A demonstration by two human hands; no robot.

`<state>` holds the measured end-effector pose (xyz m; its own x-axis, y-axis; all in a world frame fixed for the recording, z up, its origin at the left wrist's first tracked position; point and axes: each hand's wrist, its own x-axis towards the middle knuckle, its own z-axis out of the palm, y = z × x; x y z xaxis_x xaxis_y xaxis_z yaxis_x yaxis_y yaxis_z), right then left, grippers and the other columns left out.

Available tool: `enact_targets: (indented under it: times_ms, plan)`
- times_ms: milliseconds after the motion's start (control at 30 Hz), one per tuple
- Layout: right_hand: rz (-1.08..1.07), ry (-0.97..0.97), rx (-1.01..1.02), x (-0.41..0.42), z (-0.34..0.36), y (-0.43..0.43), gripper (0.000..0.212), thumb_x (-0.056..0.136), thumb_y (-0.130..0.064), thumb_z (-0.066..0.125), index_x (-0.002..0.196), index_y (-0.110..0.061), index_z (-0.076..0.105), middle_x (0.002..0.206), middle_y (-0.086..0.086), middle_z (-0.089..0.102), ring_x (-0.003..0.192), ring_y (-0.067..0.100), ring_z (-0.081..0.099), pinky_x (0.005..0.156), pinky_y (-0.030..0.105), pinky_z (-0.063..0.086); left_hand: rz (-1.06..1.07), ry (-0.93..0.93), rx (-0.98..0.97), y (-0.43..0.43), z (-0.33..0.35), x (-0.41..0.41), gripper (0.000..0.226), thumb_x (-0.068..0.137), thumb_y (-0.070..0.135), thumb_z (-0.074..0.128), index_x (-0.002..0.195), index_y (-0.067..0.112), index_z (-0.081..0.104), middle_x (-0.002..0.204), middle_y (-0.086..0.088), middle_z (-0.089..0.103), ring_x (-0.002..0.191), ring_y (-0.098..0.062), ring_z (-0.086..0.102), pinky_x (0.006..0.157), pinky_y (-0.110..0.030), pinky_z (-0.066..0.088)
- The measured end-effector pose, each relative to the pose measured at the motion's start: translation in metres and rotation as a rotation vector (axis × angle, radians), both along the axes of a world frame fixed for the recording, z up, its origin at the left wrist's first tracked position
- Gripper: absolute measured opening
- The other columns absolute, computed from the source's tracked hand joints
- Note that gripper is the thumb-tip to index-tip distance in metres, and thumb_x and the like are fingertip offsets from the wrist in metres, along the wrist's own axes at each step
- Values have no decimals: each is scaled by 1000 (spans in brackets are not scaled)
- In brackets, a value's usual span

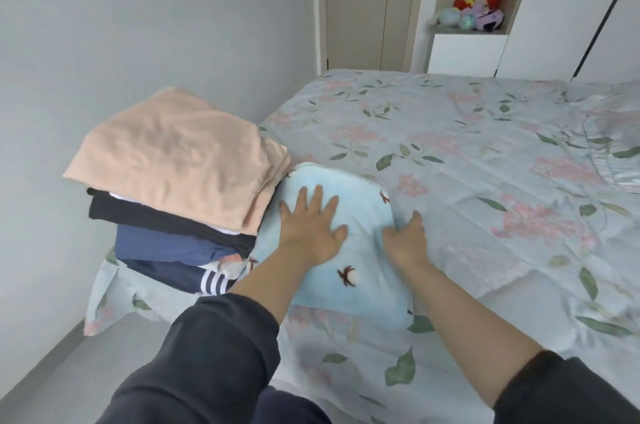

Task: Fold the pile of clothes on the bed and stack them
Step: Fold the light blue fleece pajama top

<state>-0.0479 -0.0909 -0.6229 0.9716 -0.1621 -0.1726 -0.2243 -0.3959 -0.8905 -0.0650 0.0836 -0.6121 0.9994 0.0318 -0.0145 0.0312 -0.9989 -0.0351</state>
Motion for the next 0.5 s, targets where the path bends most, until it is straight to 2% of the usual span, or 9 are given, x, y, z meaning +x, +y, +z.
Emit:
enact_targets:
  times_ms: [33,100,167,233,300,367,500]
  plan:
    - [3,-175,-143,0,12,0,64,92,-15,50,148,-6,21,147,18,33,134,35,32,110,40,28,3,3,-7,1,1,4,66,93,61,16,152,35,1,161,3,-11,147,-26,-11,112,-61,1]
    - [94,-473,-291,-1,33,9,55,96,-13,42,148,-7,24,152,15,28,139,32,22,114,35,17,-3,4,-13,4,3,9,62,94,56,17,151,37,3,161,4,-7,147,-24,-7,113,-58,3]
    - [243,-563,-414,0,41,25,50,99,-15,36,148,-11,28,155,12,23,143,28,18,118,35,12,-14,-23,-88,8,4,5,57,97,47,21,151,37,9,161,5,-2,147,-21,-3,115,-53,5]
    - [379,-511,-574,4,37,41,48,101,-23,31,149,-16,27,158,8,16,145,25,13,118,40,9,-28,-76,-225,14,7,-1,53,99,39,27,151,36,17,161,8,5,148,-18,0,117,-46,6]
    - [485,-364,-661,8,26,52,50,103,-32,24,151,-21,20,160,3,6,147,22,3,118,45,2,-73,-85,-320,22,9,-8,51,101,38,30,151,34,20,161,9,6,148,-16,-1,118,-44,3]
    - [522,-269,-656,12,12,56,52,103,-38,19,152,-26,11,161,-2,-2,147,18,-6,117,48,-5,-143,-62,-335,32,7,-15,53,100,44,29,151,35,16,160,11,3,147,-14,-6,117,-44,0]
    - [499,-287,-636,17,-8,58,54,101,-44,17,152,-31,5,160,-7,-6,147,14,-9,116,49,-7,-162,-166,-263,37,-9,-26,57,98,51,26,151,37,11,160,13,-2,147,-12,-10,117,-47,0]
